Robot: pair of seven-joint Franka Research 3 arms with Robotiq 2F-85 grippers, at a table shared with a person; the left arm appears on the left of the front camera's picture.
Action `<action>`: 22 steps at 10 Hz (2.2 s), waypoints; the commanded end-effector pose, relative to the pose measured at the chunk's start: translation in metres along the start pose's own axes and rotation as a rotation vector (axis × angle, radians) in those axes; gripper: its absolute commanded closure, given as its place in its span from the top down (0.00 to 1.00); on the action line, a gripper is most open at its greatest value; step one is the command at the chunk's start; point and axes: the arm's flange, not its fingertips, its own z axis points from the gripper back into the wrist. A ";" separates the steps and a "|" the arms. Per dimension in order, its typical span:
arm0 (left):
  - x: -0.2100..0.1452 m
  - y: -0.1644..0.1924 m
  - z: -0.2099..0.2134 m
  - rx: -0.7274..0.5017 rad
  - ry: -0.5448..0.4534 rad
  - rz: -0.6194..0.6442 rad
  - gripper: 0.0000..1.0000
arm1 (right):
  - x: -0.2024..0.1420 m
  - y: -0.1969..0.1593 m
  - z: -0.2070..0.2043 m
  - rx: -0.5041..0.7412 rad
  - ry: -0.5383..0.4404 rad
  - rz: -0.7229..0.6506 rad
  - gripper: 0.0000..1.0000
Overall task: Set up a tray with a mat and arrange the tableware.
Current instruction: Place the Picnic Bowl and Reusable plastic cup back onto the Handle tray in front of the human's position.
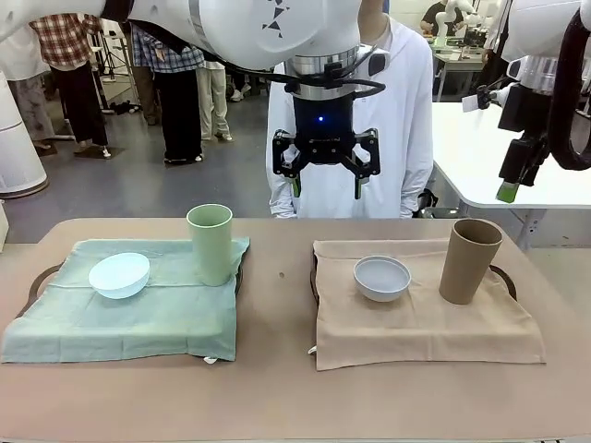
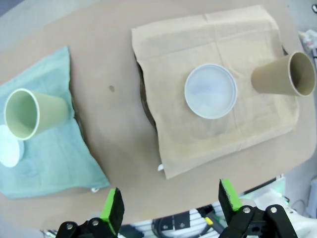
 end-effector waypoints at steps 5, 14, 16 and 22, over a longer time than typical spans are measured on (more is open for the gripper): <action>0.004 0.003 0.002 -0.010 -0.006 -0.013 1.00 | -0.004 0.003 -0.001 0.023 -0.010 0.019 1.00; 0.004 0.003 0.002 -0.010 -0.006 -0.013 1.00 | -0.004 0.003 -0.001 0.023 -0.010 0.019 1.00; 0.010 0.020 0.011 -0.048 0.026 -0.002 1.00 | -0.008 0.020 0.001 -0.023 0.015 -0.050 1.00; 0.001 0.157 0.019 -0.041 0.182 -0.157 1.00 | -0.056 0.088 -0.019 0.088 -0.062 -0.175 1.00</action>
